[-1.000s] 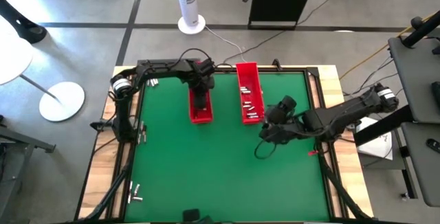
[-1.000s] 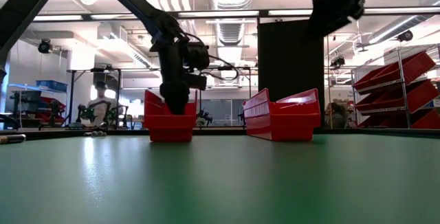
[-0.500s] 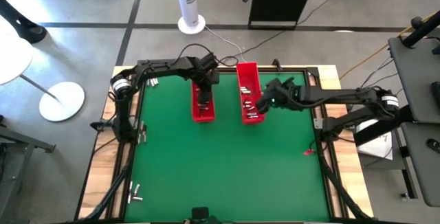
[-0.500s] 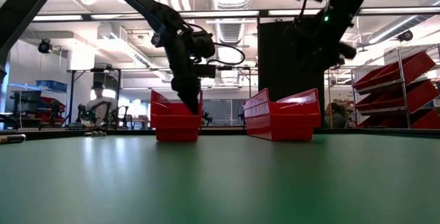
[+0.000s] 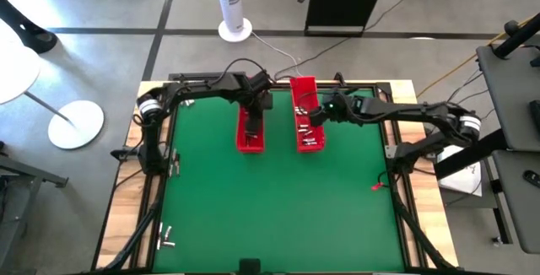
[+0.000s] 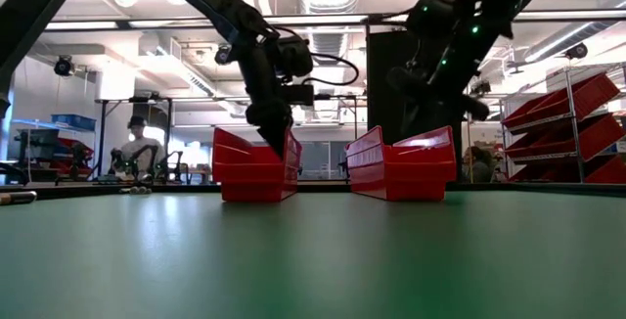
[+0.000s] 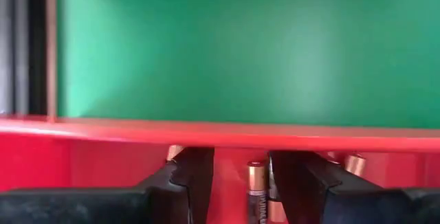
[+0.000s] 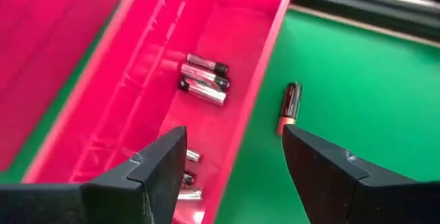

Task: Sort batteries
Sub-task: Adjust the left red bin

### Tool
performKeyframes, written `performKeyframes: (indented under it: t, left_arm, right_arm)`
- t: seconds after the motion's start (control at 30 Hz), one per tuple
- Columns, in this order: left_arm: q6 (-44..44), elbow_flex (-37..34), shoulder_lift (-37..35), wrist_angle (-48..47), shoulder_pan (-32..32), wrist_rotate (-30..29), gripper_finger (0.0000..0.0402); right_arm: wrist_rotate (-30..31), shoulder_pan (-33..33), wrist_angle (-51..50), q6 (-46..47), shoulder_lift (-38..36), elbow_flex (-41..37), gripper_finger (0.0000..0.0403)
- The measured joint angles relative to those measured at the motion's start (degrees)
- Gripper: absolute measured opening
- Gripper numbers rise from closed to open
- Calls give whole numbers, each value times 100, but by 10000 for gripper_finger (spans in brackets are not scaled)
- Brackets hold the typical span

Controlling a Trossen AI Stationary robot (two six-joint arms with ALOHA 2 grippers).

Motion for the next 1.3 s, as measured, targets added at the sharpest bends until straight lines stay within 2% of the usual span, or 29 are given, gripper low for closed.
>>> performKeyframes:
  t: [0.23, 0.5, 0.83, 1.03, 1.3]
  left_arm:
    - [-410, 211, -2, 45, 152, -34, 126]
    - [-495, 294, -2, -46, 150, -41, 126]
    - [-464, 338, -62, -296, 167, -332, 126]
    - [-470, 476, -293, -324, 162, -308, 126]
    - [-719, 506, -842, -511, 122, 25, 126]
  right_arm:
    - [-143, 16, -26, 106, 330, 0, 237]
    - [-521, 157, -798, 95, -24, 0, 237]
    - [-955, 751, -926, 430, -147, -4, 227]
    - [-958, 984, -1034, 626, -142, -9, 226]
    - [-960, 1046, -840, 668, -144, -9, 226]
